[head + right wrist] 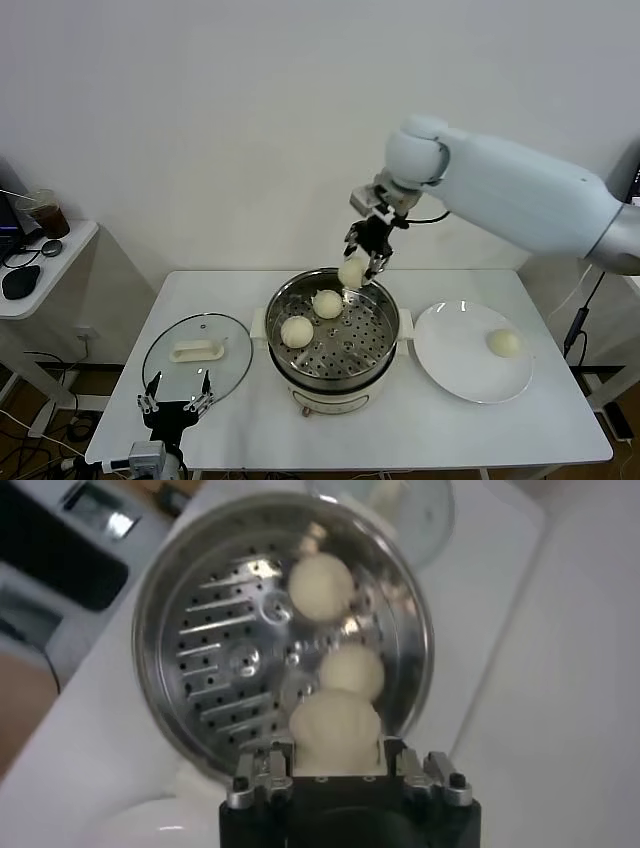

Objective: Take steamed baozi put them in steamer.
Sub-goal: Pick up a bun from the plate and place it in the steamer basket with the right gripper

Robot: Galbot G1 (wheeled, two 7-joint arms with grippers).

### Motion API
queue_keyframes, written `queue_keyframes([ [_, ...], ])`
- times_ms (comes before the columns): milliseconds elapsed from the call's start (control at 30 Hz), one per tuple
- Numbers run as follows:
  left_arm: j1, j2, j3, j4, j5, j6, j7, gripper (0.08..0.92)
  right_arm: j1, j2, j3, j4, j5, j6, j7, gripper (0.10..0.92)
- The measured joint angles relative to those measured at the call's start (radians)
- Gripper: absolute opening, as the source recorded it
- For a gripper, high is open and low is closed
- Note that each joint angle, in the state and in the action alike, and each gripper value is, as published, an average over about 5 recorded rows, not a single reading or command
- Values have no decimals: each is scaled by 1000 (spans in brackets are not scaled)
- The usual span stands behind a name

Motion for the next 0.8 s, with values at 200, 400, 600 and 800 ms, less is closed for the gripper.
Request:
queue_keyframes([
  [200,1,-3,-6,-4,0,0,0,823,-23,34,-31,45,-124,201,61,534],
  [400,-2,-2,-12,-1,0,0,0,823,-55,56,-61,99,-231,334,94,533],
  [600,-6,-4,-11,3,-1,0,0,823,-82,69,-88,140,-277,406,110,534],
  [800,-8,-4,-8,9,-1,0,0,823,-96,81,-114,173,-294,445,117,534],
])
